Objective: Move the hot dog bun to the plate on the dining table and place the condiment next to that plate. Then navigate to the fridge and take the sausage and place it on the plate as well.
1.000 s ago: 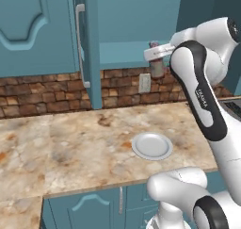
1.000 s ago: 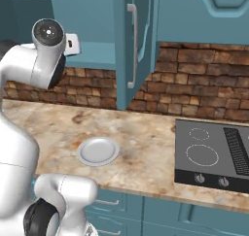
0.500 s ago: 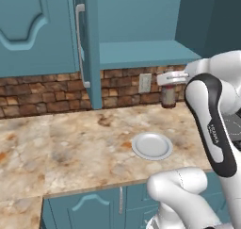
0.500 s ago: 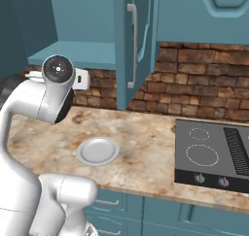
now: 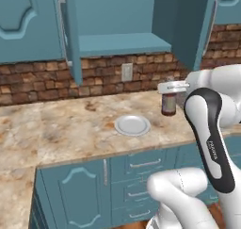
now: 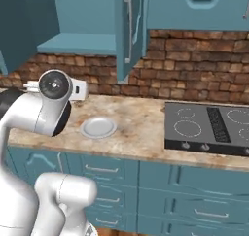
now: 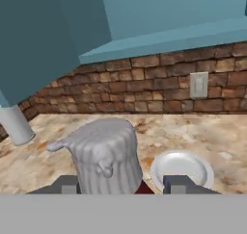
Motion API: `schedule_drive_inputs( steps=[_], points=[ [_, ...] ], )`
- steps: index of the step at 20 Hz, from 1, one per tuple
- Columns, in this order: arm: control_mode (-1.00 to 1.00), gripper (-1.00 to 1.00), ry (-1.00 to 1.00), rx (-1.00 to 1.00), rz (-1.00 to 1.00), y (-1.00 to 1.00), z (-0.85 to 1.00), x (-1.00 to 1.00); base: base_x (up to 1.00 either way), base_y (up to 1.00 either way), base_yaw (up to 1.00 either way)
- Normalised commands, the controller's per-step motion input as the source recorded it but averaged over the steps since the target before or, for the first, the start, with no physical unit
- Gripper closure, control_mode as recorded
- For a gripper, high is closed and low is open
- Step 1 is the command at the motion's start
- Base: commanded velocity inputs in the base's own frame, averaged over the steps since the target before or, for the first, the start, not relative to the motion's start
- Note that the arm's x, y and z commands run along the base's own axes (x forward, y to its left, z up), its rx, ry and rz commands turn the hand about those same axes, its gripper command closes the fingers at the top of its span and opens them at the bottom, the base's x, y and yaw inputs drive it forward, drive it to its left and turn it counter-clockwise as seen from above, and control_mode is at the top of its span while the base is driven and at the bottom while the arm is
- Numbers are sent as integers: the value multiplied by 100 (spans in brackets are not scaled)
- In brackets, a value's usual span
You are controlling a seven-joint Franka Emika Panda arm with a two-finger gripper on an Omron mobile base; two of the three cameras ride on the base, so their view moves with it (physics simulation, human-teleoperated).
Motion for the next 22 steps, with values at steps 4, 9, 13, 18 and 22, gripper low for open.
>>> schedule_drive_inputs(
  steps=[4, 9, 13, 18, 22],
  points=[
    [100, 100, 0, 0, 0, 0, 0, 0, -38, -66, -69],
    [100, 100, 0, 0, 0, 0, 0, 0, 0, -62, -83],
    [100, 100, 0, 0, 0, 0, 0, 0, 0, -87, -76],
    [100, 100, 0, 0, 0, 0, 0, 0, 0, -93, -75],
    [100, 100, 0, 0, 0, 0, 0, 0, 0, -99, -74]
  ],
)
